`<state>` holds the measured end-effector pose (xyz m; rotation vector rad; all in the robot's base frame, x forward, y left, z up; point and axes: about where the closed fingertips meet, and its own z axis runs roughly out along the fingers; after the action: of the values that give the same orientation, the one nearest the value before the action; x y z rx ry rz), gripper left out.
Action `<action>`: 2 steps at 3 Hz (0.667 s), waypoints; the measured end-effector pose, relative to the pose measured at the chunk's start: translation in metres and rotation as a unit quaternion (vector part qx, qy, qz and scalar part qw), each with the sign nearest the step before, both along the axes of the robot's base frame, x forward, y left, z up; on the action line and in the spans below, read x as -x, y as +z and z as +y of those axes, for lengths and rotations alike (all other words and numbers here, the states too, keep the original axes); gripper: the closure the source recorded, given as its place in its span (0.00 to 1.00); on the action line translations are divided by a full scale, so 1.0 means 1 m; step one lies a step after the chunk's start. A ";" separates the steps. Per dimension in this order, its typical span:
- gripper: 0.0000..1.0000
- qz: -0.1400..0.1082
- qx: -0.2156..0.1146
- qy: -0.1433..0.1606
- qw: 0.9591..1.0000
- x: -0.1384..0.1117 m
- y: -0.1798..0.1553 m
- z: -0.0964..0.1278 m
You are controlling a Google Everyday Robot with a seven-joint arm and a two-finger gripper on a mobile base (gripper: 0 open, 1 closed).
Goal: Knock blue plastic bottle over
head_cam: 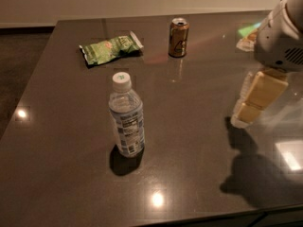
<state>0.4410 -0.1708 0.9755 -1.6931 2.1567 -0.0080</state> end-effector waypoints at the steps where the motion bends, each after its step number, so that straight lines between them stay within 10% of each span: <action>1: 0.00 -0.012 -0.052 0.026 0.998 0.000 -0.002 0.042; 2: 0.00 -0.018 -0.102 0.045 0.994 -0.003 -0.009 0.078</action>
Offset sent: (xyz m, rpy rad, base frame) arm 0.0104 0.1243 -0.0199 0.3580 -0.0471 0.1376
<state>0.4440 -0.0928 0.9665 -1.6564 1.9782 0.1993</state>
